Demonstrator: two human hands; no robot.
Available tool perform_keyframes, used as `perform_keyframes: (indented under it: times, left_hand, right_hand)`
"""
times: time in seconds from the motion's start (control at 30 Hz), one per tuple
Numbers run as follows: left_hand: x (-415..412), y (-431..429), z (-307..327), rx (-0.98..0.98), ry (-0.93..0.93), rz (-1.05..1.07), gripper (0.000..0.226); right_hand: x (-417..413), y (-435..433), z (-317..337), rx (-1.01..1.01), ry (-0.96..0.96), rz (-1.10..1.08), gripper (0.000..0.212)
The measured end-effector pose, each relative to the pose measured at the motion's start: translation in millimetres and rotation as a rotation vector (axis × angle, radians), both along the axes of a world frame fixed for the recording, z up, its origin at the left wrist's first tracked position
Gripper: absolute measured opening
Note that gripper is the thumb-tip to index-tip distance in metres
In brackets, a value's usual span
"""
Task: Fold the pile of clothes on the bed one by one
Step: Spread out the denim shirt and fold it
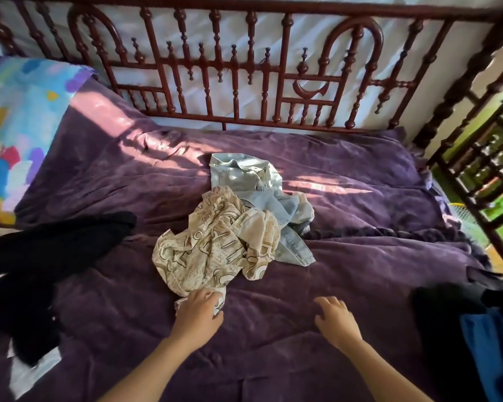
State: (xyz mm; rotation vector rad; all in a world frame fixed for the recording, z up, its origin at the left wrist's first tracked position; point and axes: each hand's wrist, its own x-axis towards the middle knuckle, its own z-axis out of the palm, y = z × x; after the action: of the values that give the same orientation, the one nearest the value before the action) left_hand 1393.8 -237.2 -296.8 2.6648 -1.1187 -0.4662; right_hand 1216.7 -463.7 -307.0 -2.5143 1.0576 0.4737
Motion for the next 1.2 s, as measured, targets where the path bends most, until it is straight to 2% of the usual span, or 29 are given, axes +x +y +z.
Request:
perform_keyframes:
  times: [0.13,0.3,0.37,0.47,0.63,0.7,0.77,0.83,0.97,1.13,1.2]
  left_hand:
    - [30.1,-41.9,-8.9,-0.013,-0.005,-0.073,0.045]
    - [80.3,-83.8,-42.6,0.094,-0.003,-0.116,0.043]
    - [95.7,-99.0,-61.3,0.128,-0.025,-0.139,0.05]
    - [112.7,-116.2,-91.9,0.17,-0.069,-0.195,0.073]
    - [124.7,-128.7,-133.3,0.24,-0.094,-0.305,0.072]
    - [126.9,-122.2,-142.4,0.271,-0.051,-0.281,0.072]
    - [128.5,-113.1,-148.2,0.28,-0.005,-0.272,0.079]
    - [125.5,-107.5,-140.4,0.26,0.04,-0.253,0.08]
    - [115.4,-96.8,-119.7,0.374,0.126,-0.157,0.061]
    - [90.3,-92.0,-55.9,0.215,0.123,-0.086,0.057]
    - [80.3,-93.2,-29.0,0.015,0.054,-0.063,0.055]
  right_hand:
    - [27.8,-13.9,-9.3,0.007,0.018,-0.055,0.047]
    - [87.7,-40.9,-29.2,0.016,0.058,-0.065,0.049]
    - [114.6,-53.7,-42.8,-0.018,0.062,-0.065,0.05]
    - [157.7,-76.6,-63.6,-0.034,0.048,-0.11,0.055]
    - [196.8,-94.2,-99.8,0.16,0.128,-0.198,0.064]
    - [192.2,-84.7,-108.8,0.13,0.174,-0.157,0.052]
    - [183.2,-75.3,-110.0,0.059,0.144,-0.168,0.035]
    - [177.8,-68.5,-101.4,0.068,0.096,-0.239,0.025]
    - [175.7,-61.1,-62.6,0.031,0.027,-0.238,0.023]
    - [158.6,-50.5,10.7,-0.079,-0.103,-0.209,0.019]
    - [146.0,-44.4,49.1,-0.135,-0.198,-0.237,0.02]
